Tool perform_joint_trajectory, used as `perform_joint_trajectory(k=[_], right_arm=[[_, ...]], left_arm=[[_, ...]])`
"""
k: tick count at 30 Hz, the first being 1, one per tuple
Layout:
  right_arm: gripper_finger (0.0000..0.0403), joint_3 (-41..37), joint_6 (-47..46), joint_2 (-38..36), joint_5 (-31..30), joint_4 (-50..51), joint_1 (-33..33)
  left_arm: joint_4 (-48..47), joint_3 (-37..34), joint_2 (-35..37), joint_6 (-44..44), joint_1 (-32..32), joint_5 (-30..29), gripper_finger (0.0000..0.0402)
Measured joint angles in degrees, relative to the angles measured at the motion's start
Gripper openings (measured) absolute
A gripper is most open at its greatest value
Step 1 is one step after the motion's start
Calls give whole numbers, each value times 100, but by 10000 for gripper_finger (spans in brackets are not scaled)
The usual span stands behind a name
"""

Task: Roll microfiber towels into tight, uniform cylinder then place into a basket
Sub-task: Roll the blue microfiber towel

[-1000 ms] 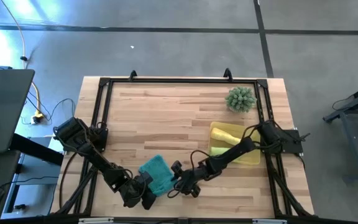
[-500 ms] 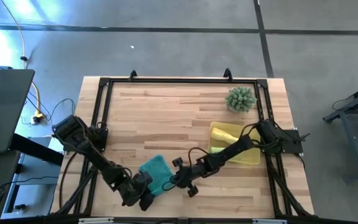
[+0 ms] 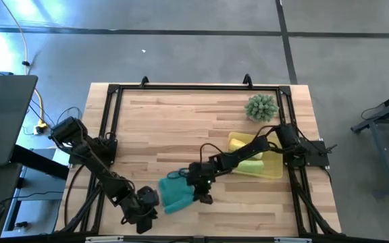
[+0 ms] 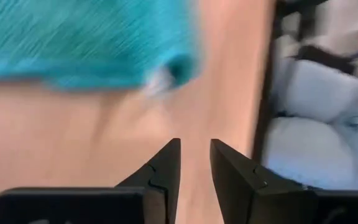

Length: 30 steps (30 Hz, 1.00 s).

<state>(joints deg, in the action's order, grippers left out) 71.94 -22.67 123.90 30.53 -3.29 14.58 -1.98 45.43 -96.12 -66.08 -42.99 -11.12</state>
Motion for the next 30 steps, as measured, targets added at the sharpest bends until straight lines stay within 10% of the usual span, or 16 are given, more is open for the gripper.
perform_joint_trajectory(k=[14, 30], right_arm=[[3, 6, -1056, -13, 191, 69, -256], [9, 0, -852, -13, -45, 104, -248]], left_arm=[[234, 654, -298, 2186, -78, -2123, 88], [212, 658, -1070, 1581, 216, -1314, 162]])
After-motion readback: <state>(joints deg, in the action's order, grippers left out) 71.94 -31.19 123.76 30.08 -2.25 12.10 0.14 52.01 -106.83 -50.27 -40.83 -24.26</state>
